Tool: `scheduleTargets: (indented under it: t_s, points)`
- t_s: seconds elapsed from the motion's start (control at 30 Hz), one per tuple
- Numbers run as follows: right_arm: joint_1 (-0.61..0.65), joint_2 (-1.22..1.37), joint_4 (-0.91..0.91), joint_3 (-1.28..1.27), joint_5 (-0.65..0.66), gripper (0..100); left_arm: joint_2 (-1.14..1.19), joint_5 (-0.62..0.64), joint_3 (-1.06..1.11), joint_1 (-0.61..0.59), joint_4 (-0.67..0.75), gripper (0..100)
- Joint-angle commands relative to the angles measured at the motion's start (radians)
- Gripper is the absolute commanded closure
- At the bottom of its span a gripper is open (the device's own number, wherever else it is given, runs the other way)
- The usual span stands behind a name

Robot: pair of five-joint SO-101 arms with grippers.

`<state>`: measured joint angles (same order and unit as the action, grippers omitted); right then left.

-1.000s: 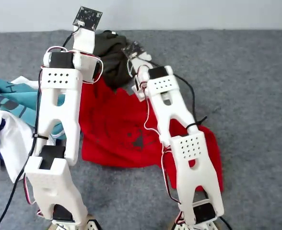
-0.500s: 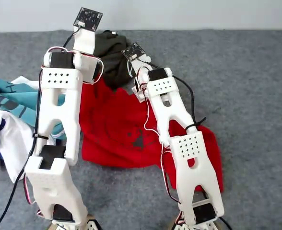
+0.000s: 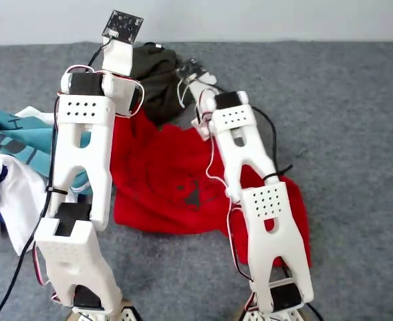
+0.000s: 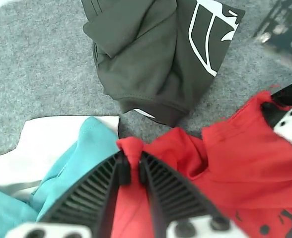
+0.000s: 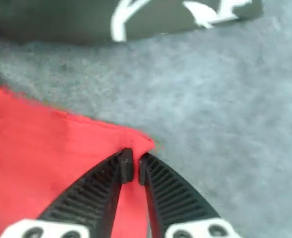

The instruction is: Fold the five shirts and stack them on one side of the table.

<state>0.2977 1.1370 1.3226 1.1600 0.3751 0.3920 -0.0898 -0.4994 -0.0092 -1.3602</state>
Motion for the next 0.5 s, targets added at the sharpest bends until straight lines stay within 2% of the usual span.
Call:
scheduleTargets:
  t_s: [0.0, 0.23, 0.37, 0.47]
  points:
    - [-0.039, -0.076, 0.084, 0.175, 0.009, 98.9, -0.009, -0.009, -0.035, 0.002, -0.009, 99]
    - [-0.064, -0.101, 0.295, 0.517, 0.009, 98.9, -0.011, -0.009, -0.035, 0.002, -0.028, 99]
    - [-0.09, -0.157, 0.36, 0.519, 0.009, 98.9, -0.021, -0.006, -0.053, 0.003, -0.052, 99]
    - [-0.12, -0.231, 0.39, 0.523, 0.009, 98.9, -0.021, -0.005, -0.134, 0.003, -0.124, 99]
